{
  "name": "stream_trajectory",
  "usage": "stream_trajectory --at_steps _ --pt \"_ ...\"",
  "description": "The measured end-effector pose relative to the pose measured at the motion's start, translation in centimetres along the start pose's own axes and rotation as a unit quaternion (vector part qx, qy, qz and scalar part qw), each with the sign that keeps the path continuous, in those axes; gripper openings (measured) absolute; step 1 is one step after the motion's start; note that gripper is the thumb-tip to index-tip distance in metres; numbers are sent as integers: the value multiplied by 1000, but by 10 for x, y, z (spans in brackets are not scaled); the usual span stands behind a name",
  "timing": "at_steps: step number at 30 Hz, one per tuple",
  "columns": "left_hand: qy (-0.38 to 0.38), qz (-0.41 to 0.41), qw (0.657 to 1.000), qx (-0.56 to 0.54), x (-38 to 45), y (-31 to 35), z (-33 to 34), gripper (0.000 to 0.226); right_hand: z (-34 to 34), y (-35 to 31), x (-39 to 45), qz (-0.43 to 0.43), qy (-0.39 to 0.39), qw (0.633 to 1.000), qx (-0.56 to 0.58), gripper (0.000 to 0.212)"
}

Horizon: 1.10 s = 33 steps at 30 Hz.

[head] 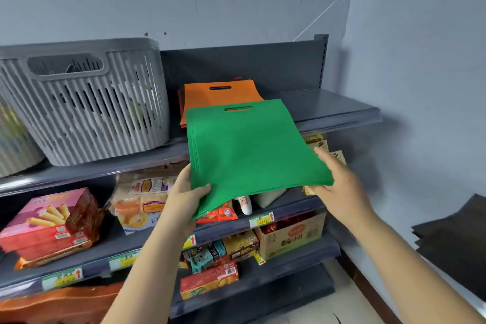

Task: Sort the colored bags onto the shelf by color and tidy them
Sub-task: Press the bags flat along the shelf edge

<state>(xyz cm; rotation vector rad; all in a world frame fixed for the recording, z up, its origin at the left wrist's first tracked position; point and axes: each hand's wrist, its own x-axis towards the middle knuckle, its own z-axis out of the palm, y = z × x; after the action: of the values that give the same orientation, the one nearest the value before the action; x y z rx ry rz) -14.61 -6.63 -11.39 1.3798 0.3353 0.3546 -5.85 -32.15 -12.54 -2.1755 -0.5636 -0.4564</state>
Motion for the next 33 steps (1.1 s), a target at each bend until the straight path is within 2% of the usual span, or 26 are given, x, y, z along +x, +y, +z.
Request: stream_trajectory --at_steps 1,2,3,5,6,7,8,9,11,13,16,20,23,30,33 --pt "-7 18 1000 5 -4 -8 0 53 -4 6 -6 95 0 992 85 67" --pt "-19 35 999 11 -8 -16 0 55 -8 12 -12 174 7 965 194 62" --pt "-32 52 998 19 -12 -23 2 57 -12 16 -18 236 9 920 314 52" --pt "-56 78 994 45 -21 -35 5 61 -25 19 -28 319 2 801 506 29" --pt "-67 89 992 62 -26 -39 8 63 -31 22 -34 346 6 758 553 30" --pt "-80 95 989 76 -29 -43 12 66 -39 23 -39 366 3 734 572 35" --pt "-95 97 987 82 -33 -47 16 67 -46 24 -43 375 -7 734 566 37" --pt "-109 94 986 83 -36 -50 21 67 -53 24 -48 378 -21 751 541 35" --pt "-128 92 985 71 -39 -55 30 63 -62 26 -59 376 -59 809 447 24" --pt "-143 89 985 48 -42 -60 45 61 -76 32 -73 374 -70 851 361 22" --pt "-189 93 977 24 -52 -66 73 60 -105 37 -100 365 -28 886 284 23" --pt "-243 86 966 24 -76 -82 115 61 -142 37 -151 360 52 906 217 28" --pt "-291 55 955 20 -97 -95 145 62 -168 39 -196 368 104 906 180 34" --pt "-375 13 927 20 -156 -109 214 62 -226 27 -292 389 240 876 156 37" --pt "-409 15 912 36 -185 -111 242 58 -247 22 -330 418 260 861 127 37"
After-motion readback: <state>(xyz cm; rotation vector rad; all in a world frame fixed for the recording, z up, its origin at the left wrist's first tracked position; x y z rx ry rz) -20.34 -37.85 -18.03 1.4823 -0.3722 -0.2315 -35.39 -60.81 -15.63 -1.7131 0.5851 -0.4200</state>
